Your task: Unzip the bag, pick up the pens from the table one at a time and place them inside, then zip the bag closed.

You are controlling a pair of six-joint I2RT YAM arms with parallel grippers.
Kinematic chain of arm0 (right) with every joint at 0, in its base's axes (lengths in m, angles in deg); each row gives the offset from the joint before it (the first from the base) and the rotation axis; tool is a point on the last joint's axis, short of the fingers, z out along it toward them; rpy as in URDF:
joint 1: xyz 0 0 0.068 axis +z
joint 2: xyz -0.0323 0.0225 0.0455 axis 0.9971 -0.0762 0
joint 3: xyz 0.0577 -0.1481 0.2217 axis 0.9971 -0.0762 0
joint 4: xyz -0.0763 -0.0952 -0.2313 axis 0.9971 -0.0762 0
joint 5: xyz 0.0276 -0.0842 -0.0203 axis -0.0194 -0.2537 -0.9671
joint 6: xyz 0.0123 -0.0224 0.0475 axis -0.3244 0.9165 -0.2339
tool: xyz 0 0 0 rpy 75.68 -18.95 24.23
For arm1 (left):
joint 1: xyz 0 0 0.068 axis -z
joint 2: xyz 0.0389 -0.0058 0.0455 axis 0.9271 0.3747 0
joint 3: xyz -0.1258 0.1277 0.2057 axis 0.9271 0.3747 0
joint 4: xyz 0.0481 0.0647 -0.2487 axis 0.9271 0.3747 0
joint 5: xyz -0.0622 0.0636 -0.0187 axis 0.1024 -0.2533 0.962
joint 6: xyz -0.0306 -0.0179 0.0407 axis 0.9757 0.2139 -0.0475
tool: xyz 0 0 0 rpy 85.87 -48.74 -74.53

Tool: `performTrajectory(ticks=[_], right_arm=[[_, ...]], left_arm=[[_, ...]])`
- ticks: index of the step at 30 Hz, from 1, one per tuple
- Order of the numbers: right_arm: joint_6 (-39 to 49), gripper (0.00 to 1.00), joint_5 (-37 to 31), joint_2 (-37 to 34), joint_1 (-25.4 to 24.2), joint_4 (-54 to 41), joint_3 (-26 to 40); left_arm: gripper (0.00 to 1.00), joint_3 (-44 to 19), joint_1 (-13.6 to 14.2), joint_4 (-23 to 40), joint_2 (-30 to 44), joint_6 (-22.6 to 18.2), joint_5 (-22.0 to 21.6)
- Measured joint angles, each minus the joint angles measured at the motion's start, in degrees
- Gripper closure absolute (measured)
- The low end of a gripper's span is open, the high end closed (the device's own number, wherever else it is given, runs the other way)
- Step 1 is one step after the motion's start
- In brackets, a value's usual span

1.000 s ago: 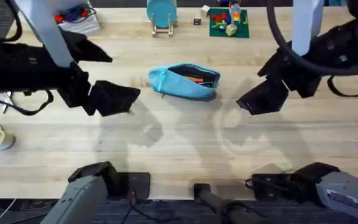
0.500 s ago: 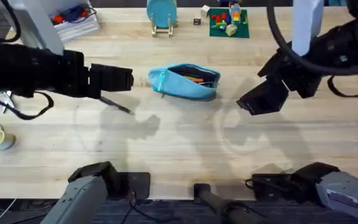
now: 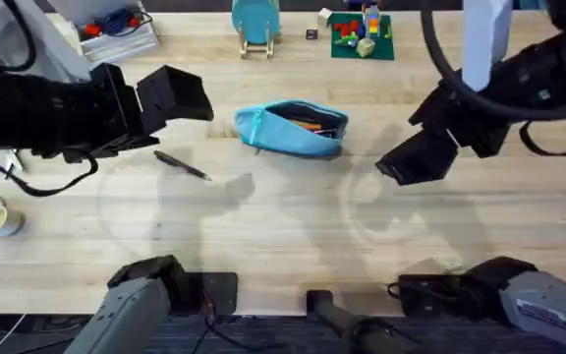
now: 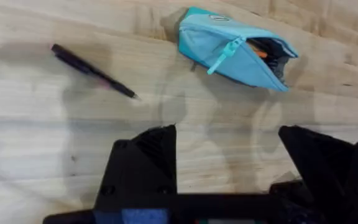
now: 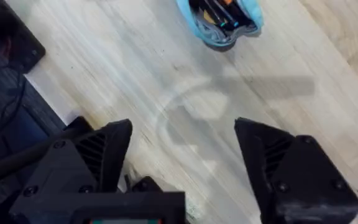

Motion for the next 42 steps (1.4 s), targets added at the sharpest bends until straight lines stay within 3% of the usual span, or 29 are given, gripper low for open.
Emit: performTrajectory(ticks=[3,11,17,30,42], right_arm=[[0.00,0.004,0.00,0.00,0.00,-0.12,0.00],[0.01,0.004,0.00,0.00,0.00,-0.17,0.00],[0.00,0.004,0.00,0.00,0.00,-0.79,0.00],[0.00,0.004,0.00,0.00,0.00,-1.89,0.00],[0.00,0.004,0.00,0.01,0.00,-1.89,0.00]], left_arm=[[0.007,0.00,0.00,1.24,0.12,3.77,-2.90],[0.007,0.00,0.00,3.86,4.22,18.80,-15.68],[0.006,0.00,0.00,3.77,7.96,27.48,-20.60],[0.007,0.00,0.00,0.39,19.52,41.03,-24.84],[0.008,4.96,0.00,-7.55,20.94,47.06,-25.82]])
